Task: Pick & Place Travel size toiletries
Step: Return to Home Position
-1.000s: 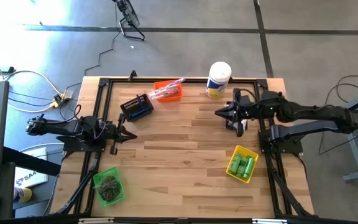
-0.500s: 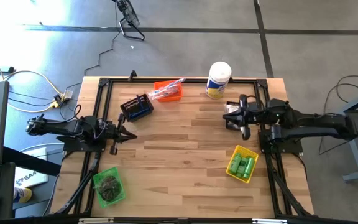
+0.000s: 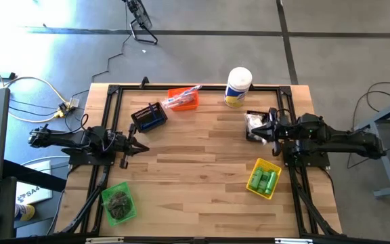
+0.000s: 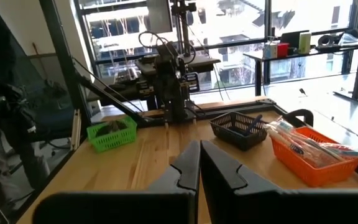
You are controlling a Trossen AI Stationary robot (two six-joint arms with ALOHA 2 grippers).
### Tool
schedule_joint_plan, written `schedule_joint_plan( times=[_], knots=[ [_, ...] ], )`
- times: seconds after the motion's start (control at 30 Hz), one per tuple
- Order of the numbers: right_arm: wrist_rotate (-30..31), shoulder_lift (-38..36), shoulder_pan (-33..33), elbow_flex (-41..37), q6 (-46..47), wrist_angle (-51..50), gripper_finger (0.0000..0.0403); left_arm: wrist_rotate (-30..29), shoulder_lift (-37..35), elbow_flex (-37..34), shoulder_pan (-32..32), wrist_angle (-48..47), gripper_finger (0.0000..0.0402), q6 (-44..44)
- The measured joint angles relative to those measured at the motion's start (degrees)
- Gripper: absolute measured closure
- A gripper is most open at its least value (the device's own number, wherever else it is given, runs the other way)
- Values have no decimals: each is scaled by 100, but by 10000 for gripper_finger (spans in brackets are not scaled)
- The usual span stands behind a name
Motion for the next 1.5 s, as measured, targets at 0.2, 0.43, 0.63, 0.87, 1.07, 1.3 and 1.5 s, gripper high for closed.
schedule_joint_plan(
  times=[0.2,0.43,0.63,0.87,1.07,1.3,1.5],
  knots=[
    [5,-463,0,-112,3,-300,398,-1,0,0,1,-2,389,0],
    [178,-907,0,-112,45,-939,398,-1,0,0,0,-2,389,0],
    [280,-1286,2,-112,154,-1416,398,-1,0,0,1,-2,389,0],
    [282,-1675,0,-112,273,-1818,398,0,0,0,0,-2,389,0],
    [255,-1696,2,-112,412,-2106,398,0,0,0,0,-2,389,0],
    [253,-1689,2,-112,458,-2076,398,-2,0,0,1,-4,389,0],
    [224,-1696,3,-343,456,-1659,398,-2,0,0,1,-4,389,0]
  ],
)
